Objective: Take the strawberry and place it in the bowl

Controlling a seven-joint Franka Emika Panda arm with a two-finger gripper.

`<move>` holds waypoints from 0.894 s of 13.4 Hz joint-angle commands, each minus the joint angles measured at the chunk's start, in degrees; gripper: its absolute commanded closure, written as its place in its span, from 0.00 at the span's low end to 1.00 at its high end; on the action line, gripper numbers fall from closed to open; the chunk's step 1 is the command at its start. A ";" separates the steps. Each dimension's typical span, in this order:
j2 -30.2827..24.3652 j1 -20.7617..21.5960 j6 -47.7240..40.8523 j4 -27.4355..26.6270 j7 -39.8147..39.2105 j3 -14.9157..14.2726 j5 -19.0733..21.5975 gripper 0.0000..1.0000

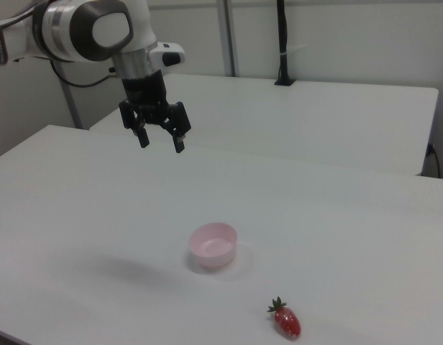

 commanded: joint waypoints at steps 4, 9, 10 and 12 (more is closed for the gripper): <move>-0.46 -0.62 -4.05 1.36 0.81 -0.17 0.70 0.00; -0.02 -0.53 -5.30 2.15 0.64 0.00 0.70 0.00; -0.02 -0.53 -5.38 2.24 0.20 -0.08 0.70 0.00; 0.16 -0.62 -5.47 2.24 0.63 0.09 0.53 0.00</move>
